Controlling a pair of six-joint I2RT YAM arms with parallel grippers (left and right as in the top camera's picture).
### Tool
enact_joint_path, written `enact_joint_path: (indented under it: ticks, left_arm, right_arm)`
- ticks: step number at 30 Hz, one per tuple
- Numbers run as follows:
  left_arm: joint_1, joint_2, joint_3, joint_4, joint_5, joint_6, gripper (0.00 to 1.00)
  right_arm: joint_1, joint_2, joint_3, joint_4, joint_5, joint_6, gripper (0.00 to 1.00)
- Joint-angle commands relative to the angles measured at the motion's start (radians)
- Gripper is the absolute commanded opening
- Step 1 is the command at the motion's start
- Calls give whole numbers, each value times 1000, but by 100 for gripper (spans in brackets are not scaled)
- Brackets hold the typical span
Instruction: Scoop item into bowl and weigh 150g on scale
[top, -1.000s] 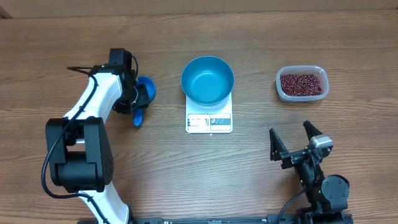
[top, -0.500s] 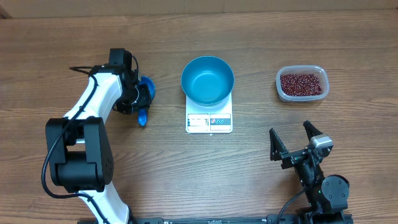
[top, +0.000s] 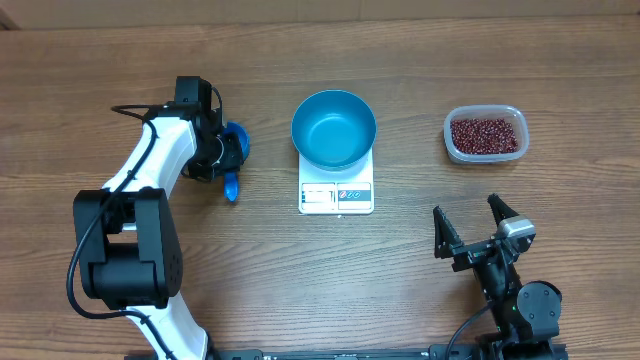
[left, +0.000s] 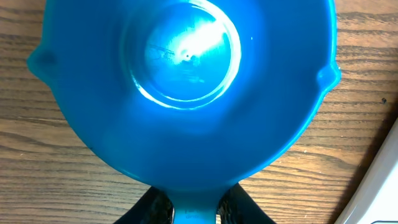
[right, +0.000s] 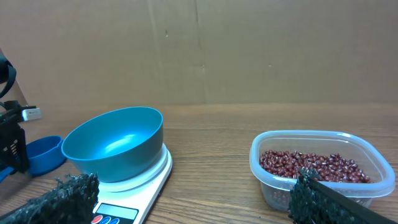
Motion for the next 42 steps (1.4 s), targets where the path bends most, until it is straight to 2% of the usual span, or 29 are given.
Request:
enact_joint_path:
  ticks: [1, 5, 11, 16, 20, 25, 28, 34, 38, 42]
  left_arm:
    - [-19, 13, -5, 1, 11, 21, 26]
    - [-26, 13, -5, 5, 8, 21, 25]
    - [-27, 13, -5, 10, 8, 21, 19]
    - [-27, 13, -5, 13, 7, 21, 20]
    - [-27, 13, -5, 13, 8, 21, 27]
    - [-27, 13, -5, 12, 8, 21, 28]
    - [-27, 13, -5, 13, 8, 21, 41]
    - [-27, 13, -5, 11, 8, 21, 53]
    - [-39, 13, -5, 11, 5, 54, 54]
    - [-64, 13, -5, 13, -66, 54, 53]
  right_arm:
    - [-6, -9, -11, 3, 5, -4, 100]
    - [-6, -9, -11, 4, 5, -4, 100]
    - [-6, -9, -11, 4, 5, -4, 100]
    - [-6, -9, -11, 3, 5, -4, 100]
    - [-6, -9, -11, 4, 5, -4, 100]
    - [-6, -9, -11, 3, 5, -4, 100]
    - [-6, -9, -11, 4, 5, -4, 100]
    - [-6, -9, -11, 3, 5, -4, 100]
    - [-6, -9, -11, 3, 5, -4, 100]
    - [-6, -9, -11, 4, 5, -4, 100]
